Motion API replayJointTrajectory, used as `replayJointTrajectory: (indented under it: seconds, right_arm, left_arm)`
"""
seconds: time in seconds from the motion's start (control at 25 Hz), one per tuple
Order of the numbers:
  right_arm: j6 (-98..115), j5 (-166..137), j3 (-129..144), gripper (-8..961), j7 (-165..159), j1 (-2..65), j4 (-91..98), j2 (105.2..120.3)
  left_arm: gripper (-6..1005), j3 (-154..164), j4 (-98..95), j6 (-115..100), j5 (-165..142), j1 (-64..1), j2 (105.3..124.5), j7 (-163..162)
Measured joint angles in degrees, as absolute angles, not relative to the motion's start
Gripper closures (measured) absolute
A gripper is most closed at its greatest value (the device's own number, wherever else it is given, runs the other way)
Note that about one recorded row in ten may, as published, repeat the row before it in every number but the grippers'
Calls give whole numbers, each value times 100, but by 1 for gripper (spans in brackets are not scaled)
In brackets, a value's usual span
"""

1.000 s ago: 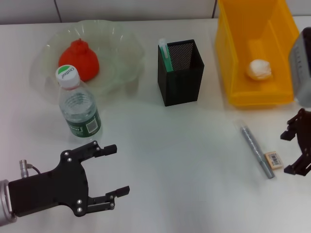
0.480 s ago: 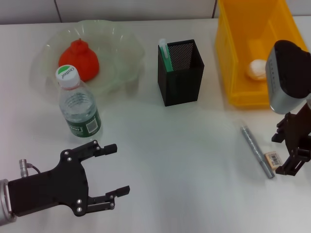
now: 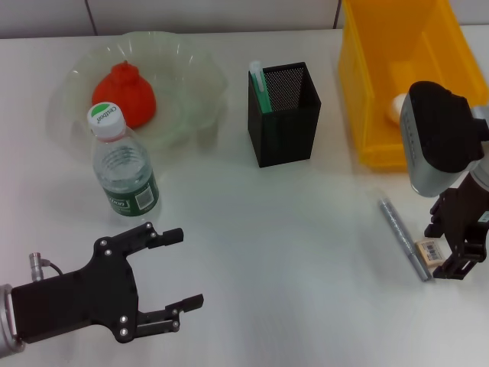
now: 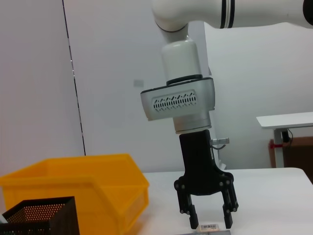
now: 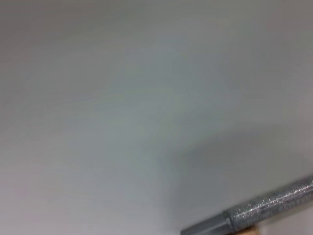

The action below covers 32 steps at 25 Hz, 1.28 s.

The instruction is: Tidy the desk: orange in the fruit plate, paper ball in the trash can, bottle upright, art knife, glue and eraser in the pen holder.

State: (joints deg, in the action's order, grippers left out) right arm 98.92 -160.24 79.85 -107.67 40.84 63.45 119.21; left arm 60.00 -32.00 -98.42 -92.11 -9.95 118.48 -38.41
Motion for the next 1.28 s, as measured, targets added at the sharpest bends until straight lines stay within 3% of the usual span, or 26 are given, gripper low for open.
replayJointTrajectory:
  seconds: [0.28,1.0,1.28]
  right_arm:
    - [9822,-16129,8105,289,-10801,4129,6337,11920]
    - [9440,-16098,8407,366,-10742,4245,5979,11944]
    - [9547,-16043,8412,540,-10759,4276,6065,11948]
  left_arm:
    - [191,6008,-3218,-9872,-9211,-1001,11848,-3841]
    - [190,6008,-3221,-9889,-9210,-1011,11847,-3841]
    - [190,6003,-3226,-9889,-9211,-1011,11847,-3841]
